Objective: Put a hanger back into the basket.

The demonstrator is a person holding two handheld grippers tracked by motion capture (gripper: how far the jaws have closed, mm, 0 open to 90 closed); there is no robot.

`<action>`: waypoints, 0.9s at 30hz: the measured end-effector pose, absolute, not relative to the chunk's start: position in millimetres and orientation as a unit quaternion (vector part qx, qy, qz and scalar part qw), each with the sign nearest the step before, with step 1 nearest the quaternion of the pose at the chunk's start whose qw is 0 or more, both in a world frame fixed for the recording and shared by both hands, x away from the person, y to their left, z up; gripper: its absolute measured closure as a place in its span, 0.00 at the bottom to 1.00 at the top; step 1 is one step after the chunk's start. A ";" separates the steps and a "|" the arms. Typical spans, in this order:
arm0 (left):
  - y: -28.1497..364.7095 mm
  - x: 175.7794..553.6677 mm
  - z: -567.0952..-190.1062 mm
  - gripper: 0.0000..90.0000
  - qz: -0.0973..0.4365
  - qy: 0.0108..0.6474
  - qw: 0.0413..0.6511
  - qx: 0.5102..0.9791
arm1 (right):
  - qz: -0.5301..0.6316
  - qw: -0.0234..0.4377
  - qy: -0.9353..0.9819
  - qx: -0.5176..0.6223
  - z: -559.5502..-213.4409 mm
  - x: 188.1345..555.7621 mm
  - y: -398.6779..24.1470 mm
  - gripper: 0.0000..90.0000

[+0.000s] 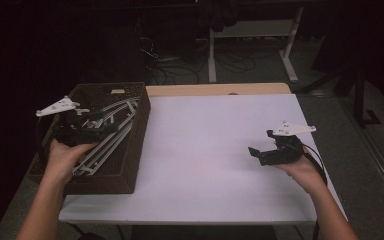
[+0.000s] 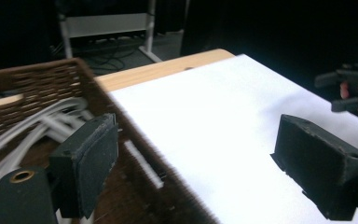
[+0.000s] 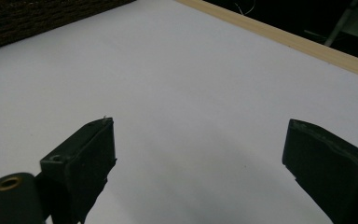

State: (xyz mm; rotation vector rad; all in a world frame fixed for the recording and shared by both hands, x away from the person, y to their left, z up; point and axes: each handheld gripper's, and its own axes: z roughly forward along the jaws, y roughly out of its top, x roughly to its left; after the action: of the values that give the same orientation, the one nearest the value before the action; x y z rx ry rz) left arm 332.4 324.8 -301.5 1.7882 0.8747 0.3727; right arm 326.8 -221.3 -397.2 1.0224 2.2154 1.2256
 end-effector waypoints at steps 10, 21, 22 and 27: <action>289.3 330.9 -320.4 0.03 0.148 0.324 0.546 0.759 | 0.457 0.197 0.789 0.361 -384.9 319.4 -223.8 0.00; 282.4 324.6 -339.1 0.00 0.137 0.287 0.563 0.763 | 0.478 0.195 0.783 0.348 -364.6 309.3 -224.1 0.00; 282.4 324.8 -340.3 0.00 0.135 0.286 0.562 0.764 | 0.479 0.196 0.782 0.348 -363.0 308.6 -224.4 0.00; 282.4 325.9 -342.5 0.00 0.128 0.288 0.564 0.763 | 0.485 0.194 0.781 0.344 -359.7 305.9 -224.8 0.00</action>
State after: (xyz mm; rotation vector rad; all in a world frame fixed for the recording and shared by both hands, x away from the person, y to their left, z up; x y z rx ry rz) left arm 325.9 282.4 -342.5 1.7949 0.6782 0.3007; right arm 305.9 -224.8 -359.7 0.9645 2.1897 1.3596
